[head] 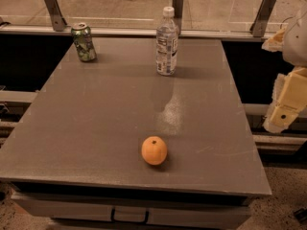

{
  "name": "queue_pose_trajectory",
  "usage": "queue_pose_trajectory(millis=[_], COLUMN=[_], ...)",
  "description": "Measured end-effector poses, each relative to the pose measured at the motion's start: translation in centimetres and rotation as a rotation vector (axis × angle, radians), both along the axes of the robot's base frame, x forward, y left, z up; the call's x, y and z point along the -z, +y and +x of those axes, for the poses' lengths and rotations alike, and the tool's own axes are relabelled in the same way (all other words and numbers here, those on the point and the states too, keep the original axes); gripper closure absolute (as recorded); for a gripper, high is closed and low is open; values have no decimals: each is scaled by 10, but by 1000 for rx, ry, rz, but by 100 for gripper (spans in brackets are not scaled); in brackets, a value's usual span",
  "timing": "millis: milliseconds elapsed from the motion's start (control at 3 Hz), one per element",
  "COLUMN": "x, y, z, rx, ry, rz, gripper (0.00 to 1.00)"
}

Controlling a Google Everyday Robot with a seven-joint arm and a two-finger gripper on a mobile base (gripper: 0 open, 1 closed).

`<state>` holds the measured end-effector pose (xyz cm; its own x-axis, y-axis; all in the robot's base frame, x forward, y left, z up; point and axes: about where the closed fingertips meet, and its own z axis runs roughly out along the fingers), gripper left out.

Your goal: Knock blue plastic bottle over

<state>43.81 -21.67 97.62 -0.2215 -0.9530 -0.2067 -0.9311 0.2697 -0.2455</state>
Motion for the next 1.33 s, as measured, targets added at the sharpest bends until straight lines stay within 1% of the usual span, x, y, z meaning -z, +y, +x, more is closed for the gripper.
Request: queue_pose_trajectory(millis=[333, 667, 1000, 1333], x=[0, 9, 21, 36], y=[0, 2, 12, 38], z=[0, 35, 101, 168], rx=[0, -7, -18, -38], ry=[0, -40, -106, -153], rz=[0, 25, 102, 229], gripper=[0, 0, 0, 0])
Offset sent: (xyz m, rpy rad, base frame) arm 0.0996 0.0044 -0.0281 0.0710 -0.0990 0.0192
